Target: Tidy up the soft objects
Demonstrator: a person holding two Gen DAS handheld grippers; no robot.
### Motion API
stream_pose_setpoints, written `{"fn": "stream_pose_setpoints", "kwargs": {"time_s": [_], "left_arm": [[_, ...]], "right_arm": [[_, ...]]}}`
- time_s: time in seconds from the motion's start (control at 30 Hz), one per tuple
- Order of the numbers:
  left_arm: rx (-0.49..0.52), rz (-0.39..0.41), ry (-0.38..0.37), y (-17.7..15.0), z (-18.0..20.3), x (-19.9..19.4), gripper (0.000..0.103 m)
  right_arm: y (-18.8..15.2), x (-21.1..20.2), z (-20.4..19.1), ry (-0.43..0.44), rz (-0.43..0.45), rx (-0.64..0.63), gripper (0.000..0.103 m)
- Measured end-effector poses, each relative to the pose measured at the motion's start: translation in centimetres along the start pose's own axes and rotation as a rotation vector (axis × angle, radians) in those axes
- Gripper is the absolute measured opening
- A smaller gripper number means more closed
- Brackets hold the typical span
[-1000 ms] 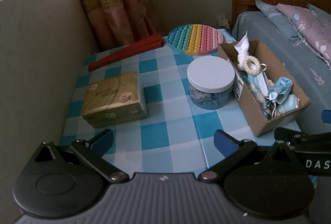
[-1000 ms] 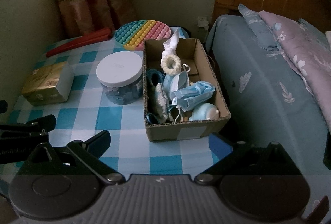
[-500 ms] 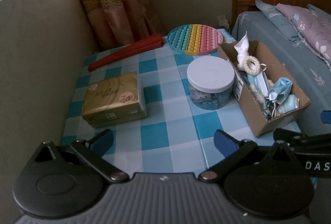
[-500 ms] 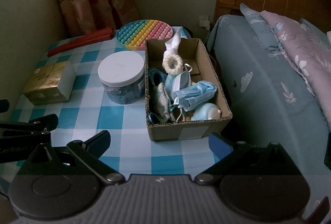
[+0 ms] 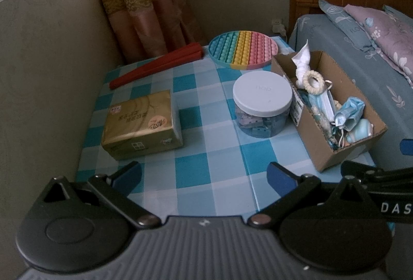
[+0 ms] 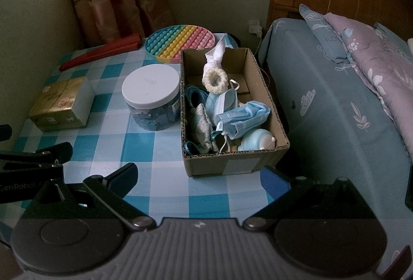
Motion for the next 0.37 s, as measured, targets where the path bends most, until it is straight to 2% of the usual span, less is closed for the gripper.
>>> {"fn": "stream_pose_setpoints", "kwargs": {"time_s": [0.37], "left_arm": [[0.001,-0.002,-0.001,0.15,0.12,-0.05,0.102]], "right_arm": [[0.02,-0.18,0.16,0.0,0.004,-0.001,0.102]]}}
Point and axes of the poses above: each gripper's, at about its wrist camera, not at the fingertips, and x roughly the way its jaws point, z to its right, y to its top, the point moved 8 cm from there along x, roughly the way its jaws point, and after that the axes turned 11 degrees about y, right-handed, at the moved point
